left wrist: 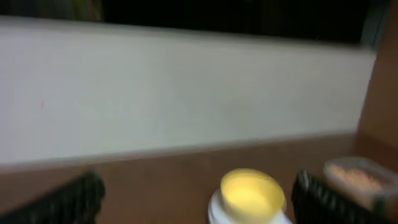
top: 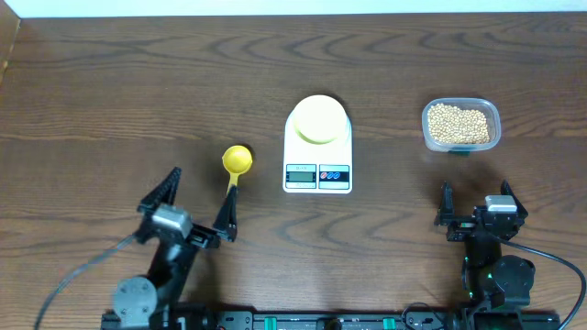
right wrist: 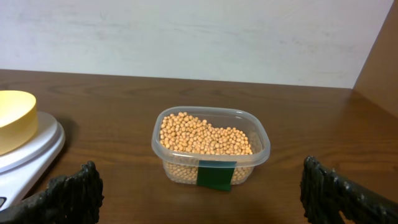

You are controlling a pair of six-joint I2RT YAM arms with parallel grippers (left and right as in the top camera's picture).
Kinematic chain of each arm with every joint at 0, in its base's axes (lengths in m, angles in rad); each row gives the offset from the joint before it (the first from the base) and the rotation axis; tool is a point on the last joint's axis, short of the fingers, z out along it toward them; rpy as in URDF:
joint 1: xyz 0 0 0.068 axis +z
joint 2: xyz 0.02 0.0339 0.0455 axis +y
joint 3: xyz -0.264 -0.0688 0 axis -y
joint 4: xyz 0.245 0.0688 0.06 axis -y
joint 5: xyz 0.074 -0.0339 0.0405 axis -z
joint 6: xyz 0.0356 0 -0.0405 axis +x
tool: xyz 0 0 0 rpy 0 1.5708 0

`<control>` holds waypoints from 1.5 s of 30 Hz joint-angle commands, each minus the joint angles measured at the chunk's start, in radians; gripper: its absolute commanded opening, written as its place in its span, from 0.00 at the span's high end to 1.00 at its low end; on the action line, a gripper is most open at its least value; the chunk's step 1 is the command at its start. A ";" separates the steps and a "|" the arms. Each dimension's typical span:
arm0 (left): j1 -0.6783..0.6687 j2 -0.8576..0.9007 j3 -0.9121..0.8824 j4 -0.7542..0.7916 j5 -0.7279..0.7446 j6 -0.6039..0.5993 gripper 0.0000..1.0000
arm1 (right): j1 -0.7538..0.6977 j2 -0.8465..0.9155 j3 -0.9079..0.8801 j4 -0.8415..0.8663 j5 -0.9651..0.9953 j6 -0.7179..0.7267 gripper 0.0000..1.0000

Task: Scoop item into bowl and weigh 50g on scale
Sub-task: 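Move the left gripper toward the yellow scoop handle, then lower the left gripper and close it on the yellow scoop handle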

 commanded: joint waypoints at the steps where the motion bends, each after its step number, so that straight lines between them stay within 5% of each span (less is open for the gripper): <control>1: -0.001 0.129 0.183 -0.152 -0.042 -0.005 0.02 | -0.010 -0.006 -0.004 -0.002 -0.002 0.016 0.01; 5: -0.002 0.440 0.504 -0.581 -0.058 -0.011 0.02 | -0.010 -0.006 -0.004 -0.002 -0.001 0.016 0.01; 10: -0.002 0.719 0.748 -0.875 0.030 -0.011 0.02 | -0.010 -0.006 -0.004 -0.002 -0.002 0.016 0.01; 16: -0.002 0.886 0.782 -0.867 0.200 -0.014 0.02 | -0.010 -0.006 -0.004 -0.002 -0.002 0.016 0.01; 21: -0.002 1.007 0.829 -0.966 -0.069 -0.161 0.02 | -0.010 -0.006 -0.004 -0.002 -0.002 0.016 0.01; 27: -0.002 1.134 0.834 -0.980 -0.111 -0.159 0.02 | -0.010 -0.006 -0.004 -0.002 -0.002 0.016 0.01; 38: -0.002 1.382 0.795 -0.952 -0.100 0.045 0.02 | -0.010 -0.006 -0.004 -0.002 -0.002 0.016 0.01; 45: -0.002 1.542 0.794 -0.917 0.077 0.190 0.01 | -0.010 -0.006 -0.004 -0.002 -0.002 0.016 0.01</control>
